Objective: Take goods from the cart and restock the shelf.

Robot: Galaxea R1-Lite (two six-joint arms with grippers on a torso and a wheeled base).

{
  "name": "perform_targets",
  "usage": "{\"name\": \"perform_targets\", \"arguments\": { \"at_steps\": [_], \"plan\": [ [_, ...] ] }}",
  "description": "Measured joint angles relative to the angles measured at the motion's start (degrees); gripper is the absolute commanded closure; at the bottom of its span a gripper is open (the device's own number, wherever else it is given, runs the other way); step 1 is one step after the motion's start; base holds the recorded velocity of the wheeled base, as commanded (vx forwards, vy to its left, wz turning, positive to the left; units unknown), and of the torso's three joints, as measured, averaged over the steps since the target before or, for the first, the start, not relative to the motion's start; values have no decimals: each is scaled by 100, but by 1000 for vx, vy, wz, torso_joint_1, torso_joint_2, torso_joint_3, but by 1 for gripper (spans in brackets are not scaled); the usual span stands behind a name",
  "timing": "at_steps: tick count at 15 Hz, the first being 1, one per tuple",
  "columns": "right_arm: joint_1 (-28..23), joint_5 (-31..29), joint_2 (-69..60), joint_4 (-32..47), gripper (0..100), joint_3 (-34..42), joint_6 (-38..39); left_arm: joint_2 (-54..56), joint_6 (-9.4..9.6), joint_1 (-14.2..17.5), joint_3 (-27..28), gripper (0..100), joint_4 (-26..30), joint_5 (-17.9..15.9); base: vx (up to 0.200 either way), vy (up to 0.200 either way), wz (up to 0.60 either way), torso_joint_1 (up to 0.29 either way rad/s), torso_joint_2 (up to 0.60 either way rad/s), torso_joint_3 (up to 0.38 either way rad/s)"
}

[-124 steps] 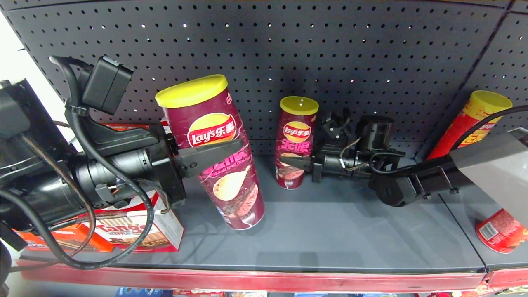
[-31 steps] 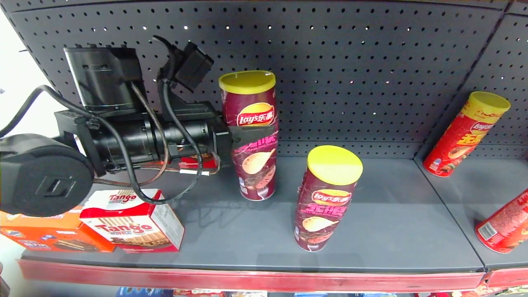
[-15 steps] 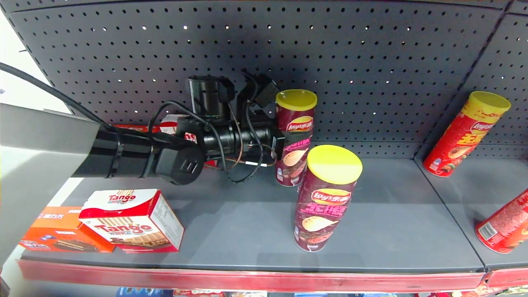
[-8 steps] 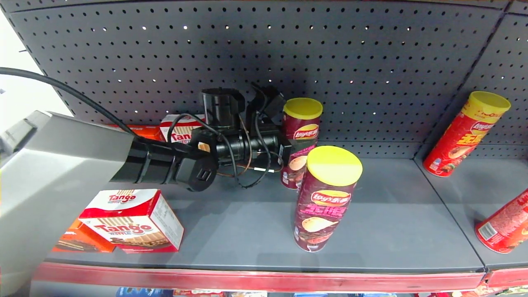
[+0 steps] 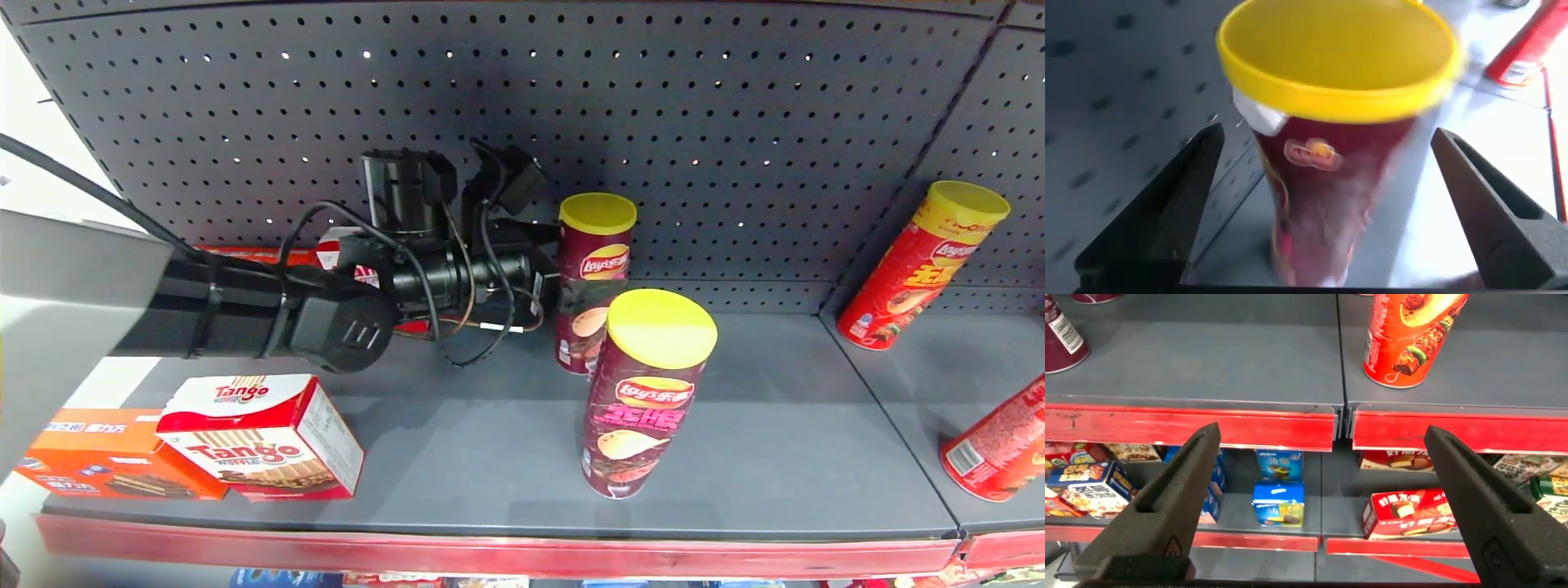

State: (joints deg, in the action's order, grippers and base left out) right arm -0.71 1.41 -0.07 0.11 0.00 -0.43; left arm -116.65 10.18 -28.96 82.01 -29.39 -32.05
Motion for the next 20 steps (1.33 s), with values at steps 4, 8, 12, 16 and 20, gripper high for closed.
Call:
{"name": "perform_targets", "arguments": {
  "at_steps": [4, 8, 12, 16, 20],
  "plan": [
    [0, -2, 0, 0, 0, 0, 0, 588, 572, 28, -146, 0, 1369, 1057, 0, 0, 0, 0, 0, 0],
    [0, 0, 0, -1, 0, 0, -1, 844, 856, 59, -161, 0, 1802, 1822, 0, 0, 0, 0, 0, 0],
    [0, -2, 0, -1, 0, 0, 0, 869, 1057, 59, -150, 0, 1847, 2233, 0, 0, 0, 0, 0, 0],
    [2, 0, 0, -1, 0, 0, 0, 758, 1053, 33, -80, 0, 1802, 2294, 0, 0, 0, 0, 0, 0],
    [0, -2, 0, 0, 0, 0, 0, 599, 1048, 22, 68, 0, 1809, 2400, 0, 0, 0, 0, 0, 0]
  ]
}}
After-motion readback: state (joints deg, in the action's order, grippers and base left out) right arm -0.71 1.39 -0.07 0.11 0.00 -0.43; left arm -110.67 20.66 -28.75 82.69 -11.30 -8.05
